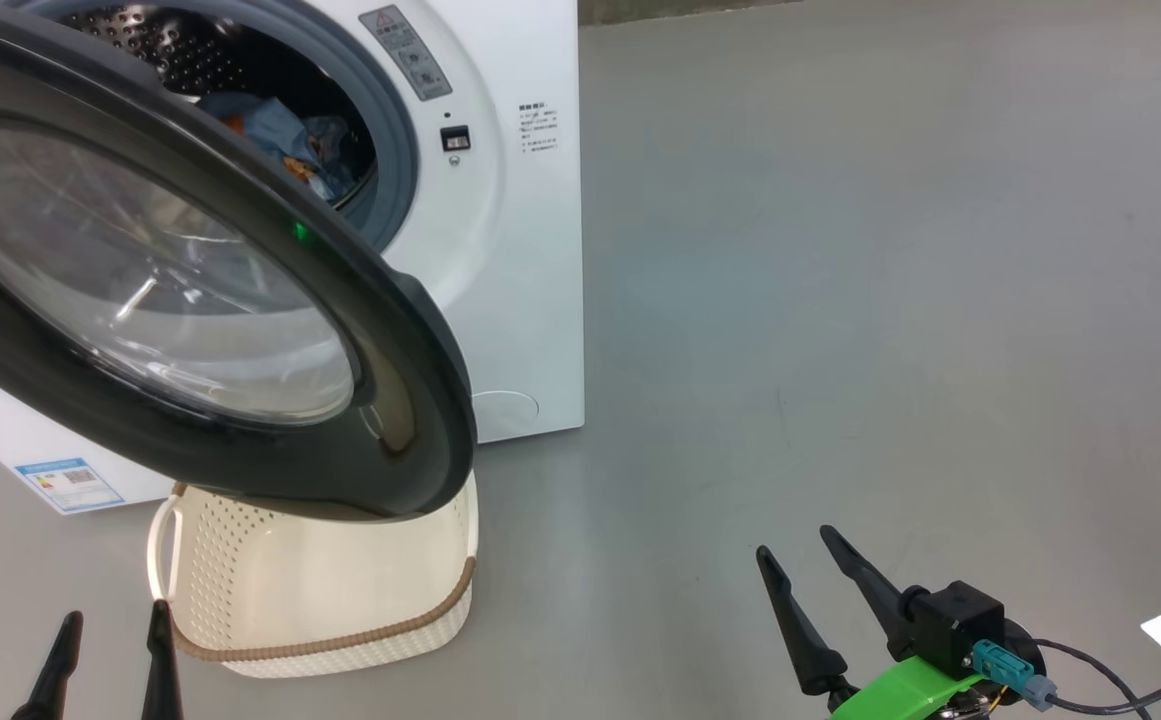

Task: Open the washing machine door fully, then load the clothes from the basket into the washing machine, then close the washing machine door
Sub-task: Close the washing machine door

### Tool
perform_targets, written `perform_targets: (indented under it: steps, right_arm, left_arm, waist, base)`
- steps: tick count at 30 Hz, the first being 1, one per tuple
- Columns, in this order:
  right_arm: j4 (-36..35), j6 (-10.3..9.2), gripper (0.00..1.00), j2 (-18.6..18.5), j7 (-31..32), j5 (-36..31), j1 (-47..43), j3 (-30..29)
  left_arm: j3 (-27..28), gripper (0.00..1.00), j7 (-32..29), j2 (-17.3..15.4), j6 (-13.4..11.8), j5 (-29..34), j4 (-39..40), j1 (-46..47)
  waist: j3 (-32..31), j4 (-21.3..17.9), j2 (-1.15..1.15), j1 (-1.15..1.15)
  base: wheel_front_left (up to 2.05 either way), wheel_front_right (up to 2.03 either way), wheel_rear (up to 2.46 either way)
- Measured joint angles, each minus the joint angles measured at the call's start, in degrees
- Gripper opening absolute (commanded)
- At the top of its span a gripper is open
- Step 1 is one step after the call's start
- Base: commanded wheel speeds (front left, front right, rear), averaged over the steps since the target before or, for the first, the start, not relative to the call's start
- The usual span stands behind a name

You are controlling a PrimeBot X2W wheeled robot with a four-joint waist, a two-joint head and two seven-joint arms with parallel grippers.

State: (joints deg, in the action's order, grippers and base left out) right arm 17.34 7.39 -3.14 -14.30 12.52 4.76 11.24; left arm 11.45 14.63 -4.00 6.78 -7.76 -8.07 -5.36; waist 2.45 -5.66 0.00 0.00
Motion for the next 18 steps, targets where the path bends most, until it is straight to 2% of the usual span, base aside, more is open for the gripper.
perform_targets:
  steps: [18]
  right_arm:
    - [0.0,0.00,1.00,0.0,0.0,0.0,0.0,-0.6]
  left_arm:
    - [-1.8,1.00,0.0,0.4,0.6,0.9,0.0,-0.6]
  waist:
    - [-0.7,0.1,0.00,0.00]
  base:
    - [0.00,0.00,0.00]
